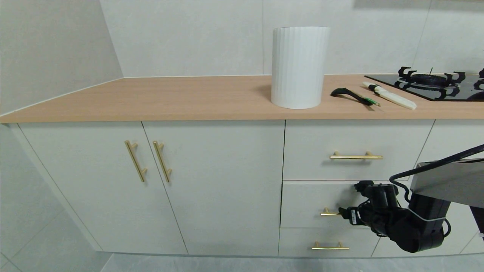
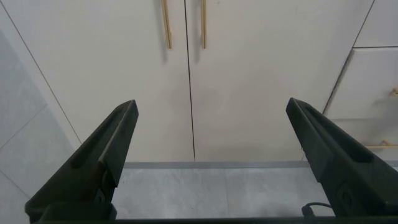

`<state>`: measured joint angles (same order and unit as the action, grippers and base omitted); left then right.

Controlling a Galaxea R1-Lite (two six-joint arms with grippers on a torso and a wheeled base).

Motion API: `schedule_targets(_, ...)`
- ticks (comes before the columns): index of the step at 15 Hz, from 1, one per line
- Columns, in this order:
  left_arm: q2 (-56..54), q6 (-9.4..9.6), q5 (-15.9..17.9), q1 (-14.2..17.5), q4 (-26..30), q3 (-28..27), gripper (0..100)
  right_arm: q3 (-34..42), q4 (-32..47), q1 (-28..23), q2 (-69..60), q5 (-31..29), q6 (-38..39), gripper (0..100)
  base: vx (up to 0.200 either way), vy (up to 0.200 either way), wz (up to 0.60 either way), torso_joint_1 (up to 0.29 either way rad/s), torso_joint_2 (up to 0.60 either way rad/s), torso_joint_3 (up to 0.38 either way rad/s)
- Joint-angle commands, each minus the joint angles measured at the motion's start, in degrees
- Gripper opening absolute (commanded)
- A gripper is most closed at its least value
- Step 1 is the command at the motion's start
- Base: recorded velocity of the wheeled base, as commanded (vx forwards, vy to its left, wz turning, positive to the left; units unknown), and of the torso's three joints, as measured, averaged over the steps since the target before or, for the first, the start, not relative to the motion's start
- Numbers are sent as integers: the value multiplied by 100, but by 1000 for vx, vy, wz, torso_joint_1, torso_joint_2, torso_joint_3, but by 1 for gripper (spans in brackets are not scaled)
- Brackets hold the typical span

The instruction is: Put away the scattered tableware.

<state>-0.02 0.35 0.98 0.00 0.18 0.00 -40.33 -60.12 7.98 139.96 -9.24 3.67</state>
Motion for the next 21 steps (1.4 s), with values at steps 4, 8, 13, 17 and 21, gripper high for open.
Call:
schedule_targets(4,2,0,-1,0,-1,0,100,183,53,1,-162,10,-24,100,0,0,0,0,0,0)
schedule_targets(8,2,0,-1,0,-1,0,100,693,1627,212,-1762,265,-218,100,0,0,0,0,0,0)
schedule_targets(13,2,0,-1,0,-1,0,100,332,4035,494,-4196,520,-253,100,0,0,0,0,0,0)
schedule_targets(17,2,0,-1,0,-1,0,100,209,3991,573,-4319,493,-68,100,0,0,0,0,0,0)
schedule_targets(21,2,0,-1,0,-1,0,100,262,2989,573,-3370,414,152,100,0,0,0,0,0,0)
